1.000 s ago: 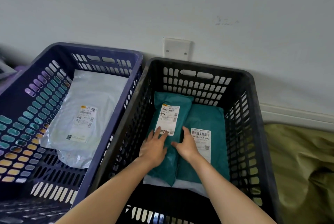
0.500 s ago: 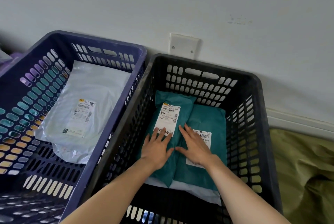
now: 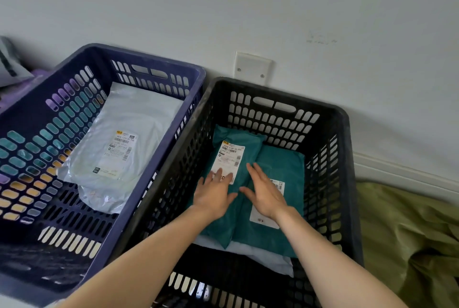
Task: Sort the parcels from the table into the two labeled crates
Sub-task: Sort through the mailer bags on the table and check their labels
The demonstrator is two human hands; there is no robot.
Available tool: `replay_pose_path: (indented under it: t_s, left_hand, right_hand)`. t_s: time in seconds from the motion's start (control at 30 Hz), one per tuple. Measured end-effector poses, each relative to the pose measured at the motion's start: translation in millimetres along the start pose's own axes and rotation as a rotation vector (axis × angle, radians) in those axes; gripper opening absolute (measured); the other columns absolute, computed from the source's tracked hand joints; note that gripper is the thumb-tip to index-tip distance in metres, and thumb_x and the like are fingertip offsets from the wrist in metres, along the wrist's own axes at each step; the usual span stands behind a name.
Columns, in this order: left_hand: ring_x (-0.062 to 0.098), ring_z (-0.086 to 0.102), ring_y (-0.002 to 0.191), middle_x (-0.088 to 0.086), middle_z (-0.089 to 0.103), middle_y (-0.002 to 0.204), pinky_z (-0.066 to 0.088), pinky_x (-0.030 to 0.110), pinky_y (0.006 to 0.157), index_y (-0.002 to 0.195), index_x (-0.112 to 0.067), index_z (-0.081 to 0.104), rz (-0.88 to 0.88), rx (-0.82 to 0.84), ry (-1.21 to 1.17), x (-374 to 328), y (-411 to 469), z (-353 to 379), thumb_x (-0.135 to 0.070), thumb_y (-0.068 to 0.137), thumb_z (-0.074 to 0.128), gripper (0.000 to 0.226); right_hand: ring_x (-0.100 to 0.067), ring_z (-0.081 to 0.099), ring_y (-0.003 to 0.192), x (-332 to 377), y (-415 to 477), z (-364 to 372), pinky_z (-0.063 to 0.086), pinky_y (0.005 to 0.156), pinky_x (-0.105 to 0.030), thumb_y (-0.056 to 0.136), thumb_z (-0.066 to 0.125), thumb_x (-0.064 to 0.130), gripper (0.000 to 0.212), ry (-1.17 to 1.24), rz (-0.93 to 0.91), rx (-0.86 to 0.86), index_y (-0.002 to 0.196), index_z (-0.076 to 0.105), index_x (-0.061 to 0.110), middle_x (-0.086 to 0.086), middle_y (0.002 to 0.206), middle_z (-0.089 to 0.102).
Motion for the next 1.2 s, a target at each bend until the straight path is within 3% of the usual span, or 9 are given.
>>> replay_pose_path:
  t_s: [0.2,0.37,0.73,0.93,1.2]
  left_hand:
    - [0.024,0.026,0.142,0.007,0.03,0.155,0.029,0.039,0.113,0.148,-0.02,0.033,0.093,-0.412,-0.141,-9,-35,-84,-0.025,0.1,0.045,0.05]
    - [0.022,0.035,0.137,0.002,0.039,0.15,0.036,0.037,0.106,0.144,-0.022,0.039,0.038,-0.656,-0.225,12,-73,-157,-0.022,0.099,0.044,0.045]
    - [0.024,0.033,0.138,0.001,0.033,0.153,0.04,0.039,0.103,0.147,-0.021,0.035,-0.124,-0.83,-0.202,127,-175,-231,-0.019,0.1,0.044,0.048]
    - [0.025,0.045,0.125,0.001,0.044,0.144,0.047,0.041,0.091,0.142,-0.021,0.041,-0.219,-0.898,-0.228,240,-241,-251,-0.013,0.096,0.045,0.047]
    - [0.026,0.044,0.127,0.002,0.04,0.148,0.049,0.044,0.093,0.144,-0.025,0.039,-0.373,-0.928,-0.251,428,-334,-259,-0.012,0.095,0.046,0.051]
  right_hand:
    - [-0.018,0.013,0.148,46,-3,-52,0.025,0.117,-0.043,0.101,0.042,0.042,0.065,0.063,-0.083,-0.149,0.156,0.01,0.026,0.005,0.163,0.003]
    - [-0.012,0.011,0.149,102,-3,-90,0.026,0.115,-0.036,0.102,0.04,0.041,0.06,0.105,-0.23,-0.256,0.155,0.014,0.028,0.006,0.163,0.008]
    - [-0.013,0.02,0.147,269,-3,-80,0.027,0.113,-0.03,0.103,0.039,0.036,0.055,0.097,-0.472,-0.309,0.153,0.02,0.023,0.004,0.16,0.017]
    - [-0.014,0.02,0.146,385,2,-30,0.025,0.114,-0.032,0.103,0.039,0.035,0.054,0.106,-0.575,-0.268,0.152,0.021,0.02,0.003,0.16,0.019]
    - [-0.017,0.036,0.137,554,12,59,0.032,0.106,-0.029,0.102,0.043,0.031,0.052,0.138,-0.643,-0.232,0.15,0.029,0.015,-0.001,0.153,0.032]
Point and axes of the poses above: each hand's wrist, its own y-axis towards the middle knuckle, its own z-axis out of the palm, x = y × z, the point moved 5 cm from there along y, towards the middle knuckle
